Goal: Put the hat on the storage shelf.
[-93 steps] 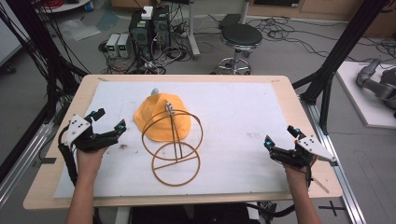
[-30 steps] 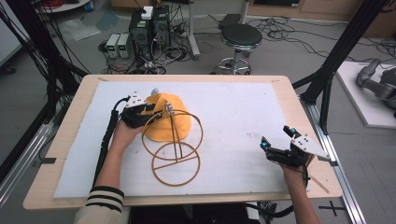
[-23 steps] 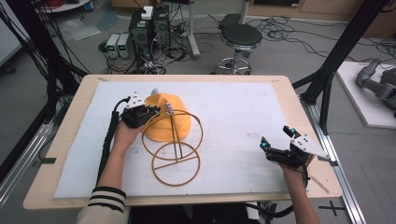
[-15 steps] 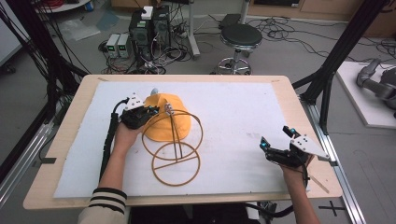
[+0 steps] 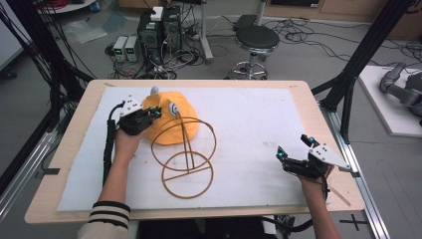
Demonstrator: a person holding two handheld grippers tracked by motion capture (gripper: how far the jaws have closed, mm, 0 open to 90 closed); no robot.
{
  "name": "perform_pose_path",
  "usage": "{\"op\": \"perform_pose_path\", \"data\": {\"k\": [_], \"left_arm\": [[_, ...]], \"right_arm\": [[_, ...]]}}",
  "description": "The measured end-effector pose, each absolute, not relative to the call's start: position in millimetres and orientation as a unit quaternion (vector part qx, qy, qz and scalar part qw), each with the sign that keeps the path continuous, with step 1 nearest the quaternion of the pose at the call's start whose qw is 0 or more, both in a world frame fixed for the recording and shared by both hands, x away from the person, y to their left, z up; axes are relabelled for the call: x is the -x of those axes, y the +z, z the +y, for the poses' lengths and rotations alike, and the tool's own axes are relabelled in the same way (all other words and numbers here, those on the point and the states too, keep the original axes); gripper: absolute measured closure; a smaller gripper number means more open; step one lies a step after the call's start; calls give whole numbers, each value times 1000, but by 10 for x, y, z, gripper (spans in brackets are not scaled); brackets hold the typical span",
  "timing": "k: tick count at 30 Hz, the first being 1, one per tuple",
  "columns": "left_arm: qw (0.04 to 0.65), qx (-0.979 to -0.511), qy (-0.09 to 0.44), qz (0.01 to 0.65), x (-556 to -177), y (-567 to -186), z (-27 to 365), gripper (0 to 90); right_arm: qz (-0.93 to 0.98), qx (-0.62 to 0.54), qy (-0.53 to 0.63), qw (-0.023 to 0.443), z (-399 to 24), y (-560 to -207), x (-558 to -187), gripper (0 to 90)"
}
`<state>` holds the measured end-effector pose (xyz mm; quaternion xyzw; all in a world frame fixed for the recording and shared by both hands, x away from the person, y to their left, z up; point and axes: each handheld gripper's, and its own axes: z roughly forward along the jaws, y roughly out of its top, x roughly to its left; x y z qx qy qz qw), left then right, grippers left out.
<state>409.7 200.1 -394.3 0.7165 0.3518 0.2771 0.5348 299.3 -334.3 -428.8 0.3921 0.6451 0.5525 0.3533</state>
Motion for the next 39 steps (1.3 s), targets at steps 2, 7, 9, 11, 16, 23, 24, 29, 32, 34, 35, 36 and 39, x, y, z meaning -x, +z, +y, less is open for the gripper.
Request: {"op": "perform_pose_path", "data": {"k": [2,7,9,11,16,23,24,29,32,34,35,36,39], "left_arm": [[544,-706,279,359,-4088,-3906,2061,880],[558,-689,292,359,-4057,-3681,2138,880],[560,-687,293,358,-4048,-3643,2142,880],[567,-680,301,354,-4028,-3527,2155,880],[580,-664,317,350,-3973,-3245,2196,880],[607,-641,326,339,-3867,-2925,2238,881],[612,-637,327,336,-3841,-2869,2245,881],[645,-614,322,321,-3702,-2581,2266,881],[657,-607,320,313,-3644,-2477,2262,881],[673,-598,314,302,-3550,-2344,2258,881],[673,-598,314,302,-3550,-2344,2258,881],[686,-591,307,293,-3468,-2250,2251,880],[692,-591,304,282,-3358,-2146,2233,880]], "right_arm": [[646,-389,552,355,-3344,-4289,-2997,31],[646,-390,552,354,-3337,-4292,-3000,31],[647,-391,552,352,-3335,-4292,-2997,31],[646,-390,552,354,-3337,-4292,-3000,31],[646,-389,552,354,-3339,-4291,-3000,31],[647,-390,553,353,-3340,-4290,-2999,31],[646,-390,553,353,-3339,-4290,-3000,31],[646,-389,554,354,-3335,-4291,-3003,31],[645,-390,554,352,-3333,-4290,-3000,31],[646,-390,554,352,-3333,-4290,-2999,31],[646,-391,554,352,-3333,-4289,-2996,31],[646,-391,554,351,-3333,-4288,-2994,31],[646,-391,554,351,-3333,-4288,-2994,31]]}}
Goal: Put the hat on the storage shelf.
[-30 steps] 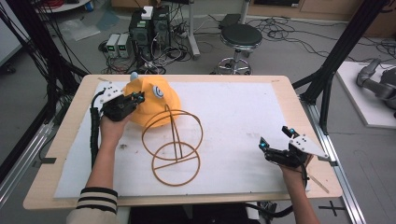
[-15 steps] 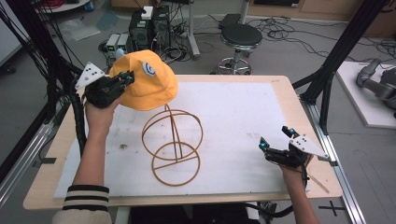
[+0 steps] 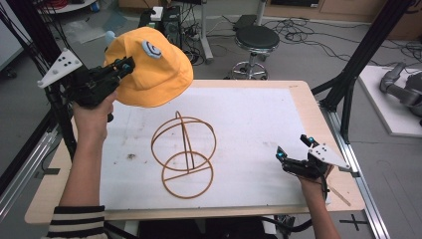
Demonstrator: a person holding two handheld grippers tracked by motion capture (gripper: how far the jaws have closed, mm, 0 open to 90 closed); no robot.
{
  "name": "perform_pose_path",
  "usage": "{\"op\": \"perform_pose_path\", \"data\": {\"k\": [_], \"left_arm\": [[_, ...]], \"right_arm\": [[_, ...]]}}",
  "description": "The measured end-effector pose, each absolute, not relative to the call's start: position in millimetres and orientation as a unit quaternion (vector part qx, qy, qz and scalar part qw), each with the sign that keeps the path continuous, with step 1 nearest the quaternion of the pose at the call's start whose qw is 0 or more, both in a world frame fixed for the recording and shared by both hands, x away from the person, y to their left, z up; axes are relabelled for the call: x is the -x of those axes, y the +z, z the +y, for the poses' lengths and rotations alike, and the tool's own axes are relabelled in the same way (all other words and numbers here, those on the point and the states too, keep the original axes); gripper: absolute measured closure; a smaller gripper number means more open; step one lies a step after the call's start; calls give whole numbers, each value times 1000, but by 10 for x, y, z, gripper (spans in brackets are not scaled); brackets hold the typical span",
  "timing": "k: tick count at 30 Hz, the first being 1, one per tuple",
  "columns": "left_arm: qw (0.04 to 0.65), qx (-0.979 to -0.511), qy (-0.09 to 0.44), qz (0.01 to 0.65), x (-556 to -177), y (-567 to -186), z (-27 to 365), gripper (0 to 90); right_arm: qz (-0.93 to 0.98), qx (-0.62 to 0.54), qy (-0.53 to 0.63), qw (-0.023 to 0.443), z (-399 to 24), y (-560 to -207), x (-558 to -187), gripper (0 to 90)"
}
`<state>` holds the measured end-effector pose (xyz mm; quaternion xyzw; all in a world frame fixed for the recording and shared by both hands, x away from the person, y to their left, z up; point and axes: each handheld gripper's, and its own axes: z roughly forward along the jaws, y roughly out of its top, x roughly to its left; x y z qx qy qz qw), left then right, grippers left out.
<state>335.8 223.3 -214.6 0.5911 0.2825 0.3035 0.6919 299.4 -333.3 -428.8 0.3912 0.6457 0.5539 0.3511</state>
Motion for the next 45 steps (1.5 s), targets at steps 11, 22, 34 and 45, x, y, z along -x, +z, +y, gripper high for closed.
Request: {"op": "perform_pose_path", "data": {"k": [11,22,34,45], "left_arm": [[708,-610,268,236,-3018,-2008,2044,881],[702,-645,231,196,-2718,-2206,1748,881],[678,-676,217,192,-2528,-2536,1633,880],[663,-690,215,195,-2435,-2710,1644,874]], "right_arm": [[645,-389,554,355,-3329,-4285,-2992,31],[645,-390,554,352,-3322,-4284,-2984,31],[648,-387,553,355,-3322,-4285,-2988,31],[648,-390,552,351,-3310,-4284,-2976,31]]}}
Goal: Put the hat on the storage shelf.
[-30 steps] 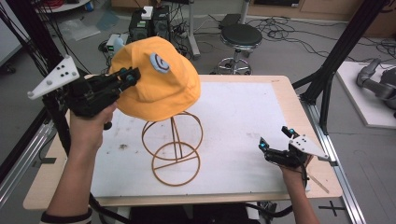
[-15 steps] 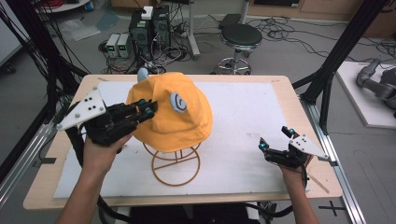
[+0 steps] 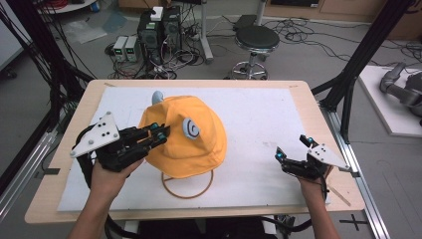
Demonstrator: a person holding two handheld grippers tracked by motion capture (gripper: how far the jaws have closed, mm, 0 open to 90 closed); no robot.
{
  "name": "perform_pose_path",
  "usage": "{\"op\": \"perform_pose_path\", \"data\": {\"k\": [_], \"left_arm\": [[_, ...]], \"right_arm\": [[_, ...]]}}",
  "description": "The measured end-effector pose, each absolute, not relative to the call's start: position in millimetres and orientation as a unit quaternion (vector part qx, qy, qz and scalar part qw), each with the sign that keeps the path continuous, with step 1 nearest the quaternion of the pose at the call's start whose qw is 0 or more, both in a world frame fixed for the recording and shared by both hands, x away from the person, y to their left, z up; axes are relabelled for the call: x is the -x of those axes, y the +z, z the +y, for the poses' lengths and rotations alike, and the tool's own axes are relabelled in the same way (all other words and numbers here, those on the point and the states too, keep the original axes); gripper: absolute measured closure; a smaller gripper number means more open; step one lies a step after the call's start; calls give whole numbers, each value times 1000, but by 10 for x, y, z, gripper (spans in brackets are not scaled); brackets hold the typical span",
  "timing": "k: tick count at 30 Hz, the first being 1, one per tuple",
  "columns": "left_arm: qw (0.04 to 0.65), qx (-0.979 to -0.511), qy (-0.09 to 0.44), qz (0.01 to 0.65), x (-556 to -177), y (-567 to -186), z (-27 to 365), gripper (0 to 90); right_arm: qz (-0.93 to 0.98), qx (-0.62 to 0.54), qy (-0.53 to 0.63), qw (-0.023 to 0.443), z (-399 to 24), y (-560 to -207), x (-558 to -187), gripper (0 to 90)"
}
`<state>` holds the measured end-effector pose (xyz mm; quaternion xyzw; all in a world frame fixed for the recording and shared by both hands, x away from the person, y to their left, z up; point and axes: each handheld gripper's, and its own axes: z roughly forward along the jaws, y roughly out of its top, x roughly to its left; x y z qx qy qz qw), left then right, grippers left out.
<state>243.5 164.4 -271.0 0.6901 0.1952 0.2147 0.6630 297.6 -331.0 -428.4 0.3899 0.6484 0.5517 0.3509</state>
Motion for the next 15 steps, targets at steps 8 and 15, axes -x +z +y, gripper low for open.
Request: {"op": "perform_pose_path", "data": {"k": [8,15], "left_arm": [[669,-668,244,217,-2412,-2698,1718,371],[676,-640,278,236,-2419,-2690,1886,174]], "right_arm": [[649,-386,552,354,-3305,-4285,-2981,31],[650,-385,552,353,-3300,-4286,-2982,31]]}}
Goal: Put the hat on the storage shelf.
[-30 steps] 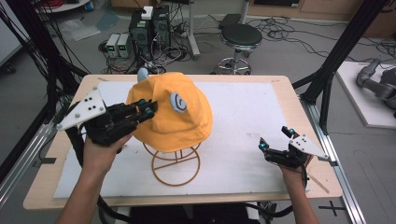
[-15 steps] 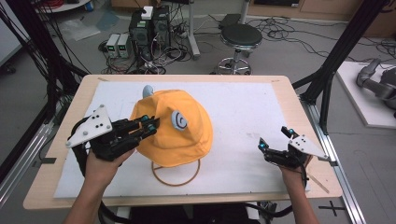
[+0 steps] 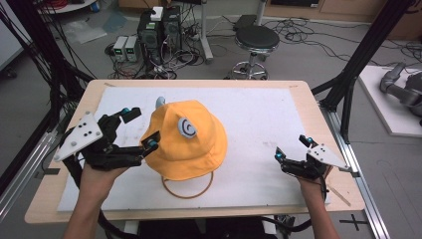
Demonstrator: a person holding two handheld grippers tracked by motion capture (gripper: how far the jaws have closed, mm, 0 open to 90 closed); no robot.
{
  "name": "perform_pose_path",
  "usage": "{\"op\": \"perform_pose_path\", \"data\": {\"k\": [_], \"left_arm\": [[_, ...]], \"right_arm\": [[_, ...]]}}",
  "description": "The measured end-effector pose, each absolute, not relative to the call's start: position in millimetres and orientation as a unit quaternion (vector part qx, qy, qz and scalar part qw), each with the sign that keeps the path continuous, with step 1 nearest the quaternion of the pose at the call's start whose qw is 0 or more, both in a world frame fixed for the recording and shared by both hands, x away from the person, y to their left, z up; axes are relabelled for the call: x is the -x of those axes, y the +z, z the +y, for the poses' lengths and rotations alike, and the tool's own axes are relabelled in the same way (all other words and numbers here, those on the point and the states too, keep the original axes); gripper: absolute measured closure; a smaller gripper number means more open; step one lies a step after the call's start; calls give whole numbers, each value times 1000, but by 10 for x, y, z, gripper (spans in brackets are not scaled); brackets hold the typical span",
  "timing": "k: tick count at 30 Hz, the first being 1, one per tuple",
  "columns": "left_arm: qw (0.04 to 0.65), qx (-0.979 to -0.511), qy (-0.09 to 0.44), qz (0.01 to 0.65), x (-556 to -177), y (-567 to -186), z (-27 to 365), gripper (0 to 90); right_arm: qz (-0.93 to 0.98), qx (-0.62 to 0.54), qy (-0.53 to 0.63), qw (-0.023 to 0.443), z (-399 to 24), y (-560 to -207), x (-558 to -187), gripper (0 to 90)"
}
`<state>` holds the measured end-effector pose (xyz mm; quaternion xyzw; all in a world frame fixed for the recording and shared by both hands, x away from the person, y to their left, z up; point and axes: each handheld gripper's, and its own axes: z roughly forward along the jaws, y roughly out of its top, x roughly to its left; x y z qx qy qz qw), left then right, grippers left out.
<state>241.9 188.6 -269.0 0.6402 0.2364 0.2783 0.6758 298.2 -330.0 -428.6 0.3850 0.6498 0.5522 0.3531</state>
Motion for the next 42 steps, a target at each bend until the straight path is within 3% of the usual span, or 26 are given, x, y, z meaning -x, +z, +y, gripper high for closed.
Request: {"op": "perform_pose_path", "data": {"k": [13,24,31,42], "left_arm": [[670,-573,357,309,-2583,-2808,2365,154],[650,-536,395,367,-2774,-3219,2720,154],[637,-537,401,380,-2697,-3590,2861,154],[611,-568,409,370,-2627,-3825,2857,154]], "right_arm": [[649,-387,552,352,-3290,-4286,-2979,31],[648,-383,554,356,-3302,-4283,-2988,30],[646,-385,555,355,-3301,-4286,-3007,31],[644,-387,558,354,-3272,-4290,-3046,30]]}}
